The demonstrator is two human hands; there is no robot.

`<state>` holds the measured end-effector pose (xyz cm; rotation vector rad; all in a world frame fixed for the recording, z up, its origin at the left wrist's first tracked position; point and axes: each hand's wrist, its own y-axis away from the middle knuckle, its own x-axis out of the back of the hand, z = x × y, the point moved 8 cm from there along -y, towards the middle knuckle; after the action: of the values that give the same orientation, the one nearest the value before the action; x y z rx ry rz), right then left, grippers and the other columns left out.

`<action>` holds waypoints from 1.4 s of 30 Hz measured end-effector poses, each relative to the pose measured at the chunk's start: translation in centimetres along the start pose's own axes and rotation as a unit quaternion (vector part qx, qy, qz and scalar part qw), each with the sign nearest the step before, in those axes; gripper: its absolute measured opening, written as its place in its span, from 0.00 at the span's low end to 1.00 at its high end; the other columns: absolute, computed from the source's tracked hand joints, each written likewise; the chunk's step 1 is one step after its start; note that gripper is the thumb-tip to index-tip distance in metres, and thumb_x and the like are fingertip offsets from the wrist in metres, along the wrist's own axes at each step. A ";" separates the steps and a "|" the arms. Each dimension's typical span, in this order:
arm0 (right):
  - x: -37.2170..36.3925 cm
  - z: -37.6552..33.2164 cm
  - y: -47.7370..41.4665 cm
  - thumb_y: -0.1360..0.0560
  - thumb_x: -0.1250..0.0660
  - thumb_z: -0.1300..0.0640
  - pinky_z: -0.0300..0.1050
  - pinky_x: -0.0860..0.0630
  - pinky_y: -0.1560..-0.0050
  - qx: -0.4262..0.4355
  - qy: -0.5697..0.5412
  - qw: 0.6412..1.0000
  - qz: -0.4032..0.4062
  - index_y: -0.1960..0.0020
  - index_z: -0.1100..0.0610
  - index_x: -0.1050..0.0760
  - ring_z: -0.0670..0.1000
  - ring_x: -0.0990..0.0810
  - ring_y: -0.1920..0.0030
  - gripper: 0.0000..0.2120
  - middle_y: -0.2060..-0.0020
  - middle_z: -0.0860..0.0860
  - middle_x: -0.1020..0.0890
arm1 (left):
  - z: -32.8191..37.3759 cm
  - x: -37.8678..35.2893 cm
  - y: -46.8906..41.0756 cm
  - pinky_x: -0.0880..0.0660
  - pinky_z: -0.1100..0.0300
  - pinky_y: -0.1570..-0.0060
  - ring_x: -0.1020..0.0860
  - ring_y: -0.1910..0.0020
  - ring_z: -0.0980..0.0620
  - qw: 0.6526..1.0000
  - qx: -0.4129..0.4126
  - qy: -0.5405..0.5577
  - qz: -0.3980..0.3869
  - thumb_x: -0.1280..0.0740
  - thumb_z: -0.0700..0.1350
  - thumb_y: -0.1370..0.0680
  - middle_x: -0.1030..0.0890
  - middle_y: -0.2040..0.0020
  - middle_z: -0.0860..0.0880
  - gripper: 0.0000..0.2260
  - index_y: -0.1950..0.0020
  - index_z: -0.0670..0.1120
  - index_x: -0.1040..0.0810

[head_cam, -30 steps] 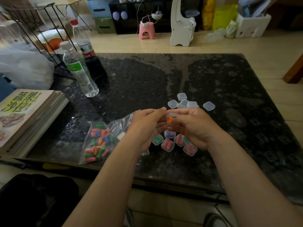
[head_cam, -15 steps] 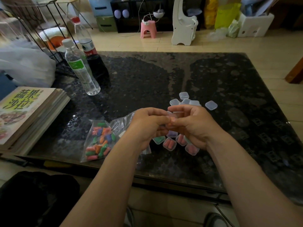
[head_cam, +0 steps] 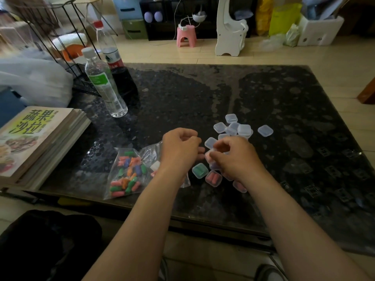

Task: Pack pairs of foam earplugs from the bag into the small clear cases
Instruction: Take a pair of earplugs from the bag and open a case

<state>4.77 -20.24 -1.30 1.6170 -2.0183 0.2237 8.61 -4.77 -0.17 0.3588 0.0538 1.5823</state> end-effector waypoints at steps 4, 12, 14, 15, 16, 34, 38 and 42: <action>-0.5 -0.1 -0.1 0.20 0.32 0.57 0.42 0.20 0.55 -0.012 0.036 0.999 -0.013 0.36 0.53 0.21 0.45 0.18 0.54 0.12 0.49 0.48 0.18 | 2.0 1.7 0.7 0.22 0.60 0.69 0.16 0.66 0.52 0.994 -0.086 0.023 0.058 0.36 0.36 0.20 0.15 0.57 0.47 0.08 0.50 0.48 0.21; -1.1 -1.2 -0.1 0.21 0.31 0.59 0.51 0.14 0.55 0.003 -0.010 1.000 -0.002 0.46 0.50 0.20 0.47 0.15 0.59 0.06 0.54 0.48 0.17 | 1.8 7.8 -0.1 0.16 0.45 0.56 0.16 0.58 0.46 0.976 -0.121 -0.063 0.171 0.35 0.39 0.22 0.16 0.58 0.48 0.10 0.56 0.53 0.21; -2.2 -1.8 0.0 0.20 0.33 0.61 0.48 0.14 0.57 0.019 -0.007 1.000 -0.023 0.49 0.49 0.21 0.46 0.14 0.59 0.07 0.55 0.48 0.16 | 1.1 9.2 -0.4 0.16 0.45 0.55 0.16 0.58 0.48 0.973 -0.116 -0.095 0.177 0.35 0.40 0.22 0.16 0.58 0.50 0.09 0.56 0.54 0.22; -2.9 -2.1 0.0 0.20 0.34 0.63 0.46 0.14 0.56 0.025 -0.005 0.999 -0.034 0.51 0.50 0.21 0.46 0.14 0.58 0.09 0.56 0.49 0.16 | 0.8 9.9 -0.6 0.17 0.47 0.55 0.16 0.57 0.49 0.971 -0.113 -0.109 0.179 0.35 0.40 0.23 0.16 0.58 0.51 0.09 0.56 0.54 0.22; -3.6 -2.3 -0.1 0.20 0.35 0.64 0.46 0.14 0.56 0.029 -0.007 0.999 -0.044 0.53 0.50 0.20 0.46 0.14 0.58 0.10 0.57 0.50 0.16 | 0.4 10.5 -0.7 0.17 0.50 0.56 0.16 0.57 0.49 0.969 -0.111 -0.123 0.183 0.34 0.40 0.22 0.16 0.59 0.51 0.08 0.56 0.54 0.22; -12.8 -3.9 0.4 0.23 0.30 0.71 0.42 0.17 0.68 -0.046 -0.080 0.974 -0.207 0.48 0.66 0.18 0.46 0.13 0.66 0.05 0.60 0.54 0.12 | -5.9 21.4 -1.1 0.27 0.56 0.57 0.21 0.54 0.52 0.948 0.049 -0.272 0.160 0.33 0.46 0.22 0.18 0.54 0.51 0.04 0.53 0.49 0.18; -14.0 -3.5 0.5 0.24 0.25 0.55 0.50 0.14 0.62 -0.028 0.076 0.971 -0.224 0.50 0.56 0.15 0.52 0.13 0.64 0.05 0.60 0.54 0.13 | -6.1 19.6 -1.4 0.24 0.56 0.61 0.19 0.59 0.52 0.962 0.038 -0.253 0.096 0.31 0.51 0.21 0.17 0.61 0.49 0.10 0.60 0.49 0.19; -14.6 -4.0 0.6 0.23 0.27 0.52 0.44 0.16 0.62 0.003 0.127 0.968 -0.217 0.51 0.49 0.16 0.50 0.13 0.59 0.02 0.57 0.52 0.13 | -6.5 18.1 -1.4 0.19 0.54 0.64 0.16 0.61 0.50 0.960 0.074 -0.271 0.016 0.27 0.56 0.24 0.14 0.58 0.43 0.15 0.57 0.44 0.16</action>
<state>7.42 -5.83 -5.15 1.8793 -1.4340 0.2565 8.28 14.25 -3.20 0.9034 -0.2580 1.4684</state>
